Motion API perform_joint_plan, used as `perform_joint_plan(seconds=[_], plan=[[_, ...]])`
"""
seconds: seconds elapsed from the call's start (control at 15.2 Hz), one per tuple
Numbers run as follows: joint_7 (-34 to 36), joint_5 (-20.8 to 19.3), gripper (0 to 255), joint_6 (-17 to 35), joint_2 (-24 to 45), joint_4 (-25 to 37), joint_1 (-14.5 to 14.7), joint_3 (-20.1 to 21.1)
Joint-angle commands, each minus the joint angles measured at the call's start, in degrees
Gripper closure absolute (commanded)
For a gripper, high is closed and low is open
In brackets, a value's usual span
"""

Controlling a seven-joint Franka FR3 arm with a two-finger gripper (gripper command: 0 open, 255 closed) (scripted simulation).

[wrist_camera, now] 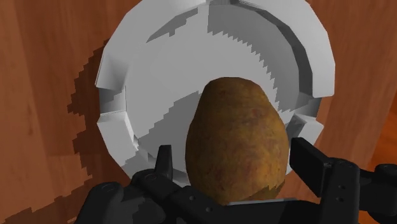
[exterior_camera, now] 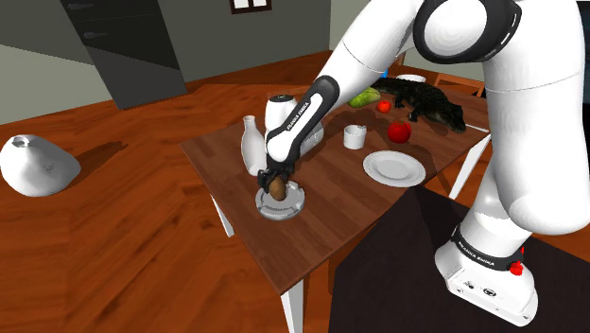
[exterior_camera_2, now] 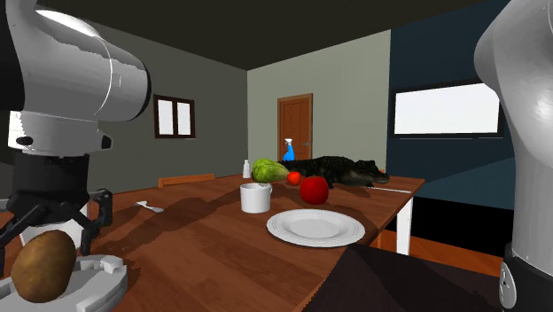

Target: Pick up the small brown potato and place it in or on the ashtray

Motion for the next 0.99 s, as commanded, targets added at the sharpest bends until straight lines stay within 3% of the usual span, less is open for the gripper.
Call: perform_joint_plan(seconds=[0.0, 0.2, 0.46, 0.92], plan=[[0.0, 0.0, 0, -0.1, 0.2, 0.0, 0.0, 0.0], [-0.1, 0.0, 0, -0.1, -0.3, -0.4, 0.0, 0.0], [0.6, -0.9, 0, -5.4, -6.9, -1.8, 0.2, -0.7], [0.6, -0.9, 0, -5.4, -6.9, -1.8, 0.2, -0.7]])
